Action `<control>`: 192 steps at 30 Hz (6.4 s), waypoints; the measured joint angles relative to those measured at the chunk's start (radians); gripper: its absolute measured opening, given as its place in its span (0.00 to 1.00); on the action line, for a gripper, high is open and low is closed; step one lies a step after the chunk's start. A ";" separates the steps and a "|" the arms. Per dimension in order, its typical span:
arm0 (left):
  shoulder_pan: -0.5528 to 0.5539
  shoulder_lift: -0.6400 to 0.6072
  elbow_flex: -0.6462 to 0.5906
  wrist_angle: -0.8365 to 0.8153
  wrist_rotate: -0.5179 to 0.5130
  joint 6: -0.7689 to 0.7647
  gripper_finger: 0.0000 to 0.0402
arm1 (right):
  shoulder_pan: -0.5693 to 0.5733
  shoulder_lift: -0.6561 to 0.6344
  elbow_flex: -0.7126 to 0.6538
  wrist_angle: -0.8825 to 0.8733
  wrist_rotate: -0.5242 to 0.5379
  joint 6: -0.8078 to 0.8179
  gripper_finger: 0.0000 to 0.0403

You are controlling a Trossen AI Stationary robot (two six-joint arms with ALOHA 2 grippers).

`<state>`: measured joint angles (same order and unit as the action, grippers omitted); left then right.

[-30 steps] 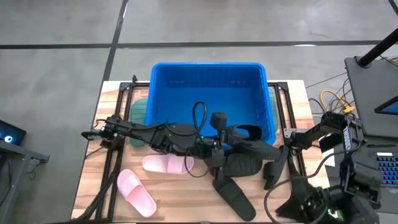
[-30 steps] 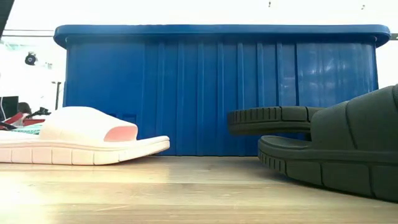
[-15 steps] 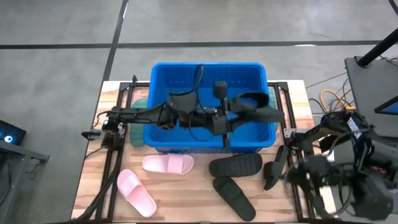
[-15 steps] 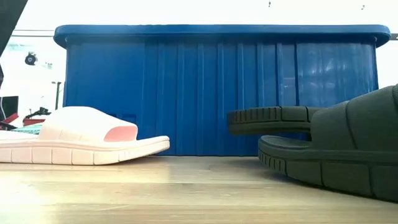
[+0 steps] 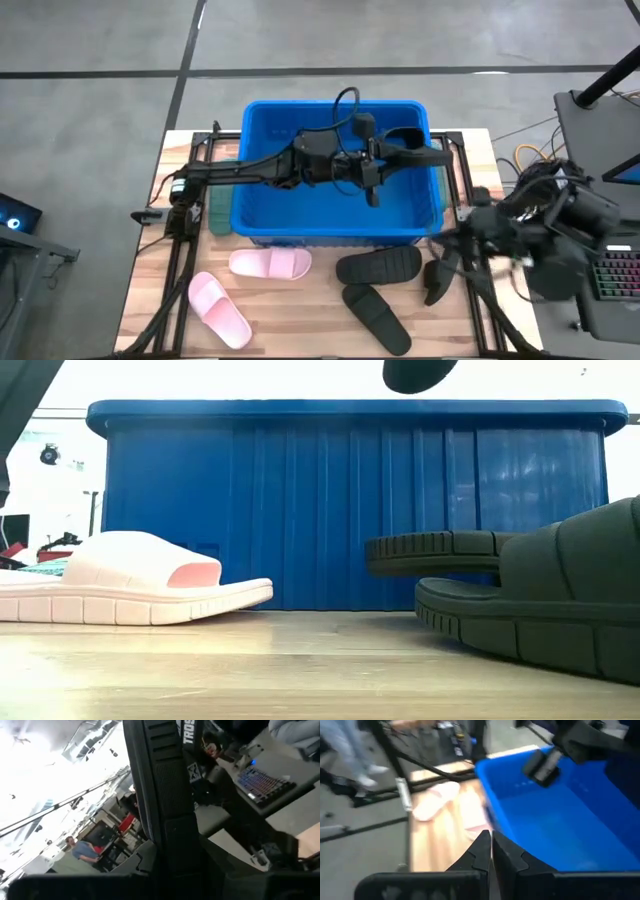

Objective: Pick and place slides into bin
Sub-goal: Put the black slipper into the blue bin

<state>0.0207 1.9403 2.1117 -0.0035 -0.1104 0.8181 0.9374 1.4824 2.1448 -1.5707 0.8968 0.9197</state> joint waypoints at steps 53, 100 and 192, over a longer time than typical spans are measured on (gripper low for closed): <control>0.398 0.051 -0.363 0.573 0.668 0.122 0.17 | -1.065 -0.205 -0.252 0.003 -0.258 -0.216 0.02; 0.338 0.185 -0.436 0.714 0.643 0.015 0.17 | -1.064 -0.249 -0.151 0.022 -0.620 -0.422 0.02; 0.342 0.348 -0.509 0.796 0.404 0.264 0.17 | -0.920 -0.118 -0.154 0.144 -0.696 -0.283 0.02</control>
<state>0.3630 2.2883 1.6024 0.7925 0.2936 1.0824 0.0177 1.3640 1.9911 -1.4265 0.2008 0.6364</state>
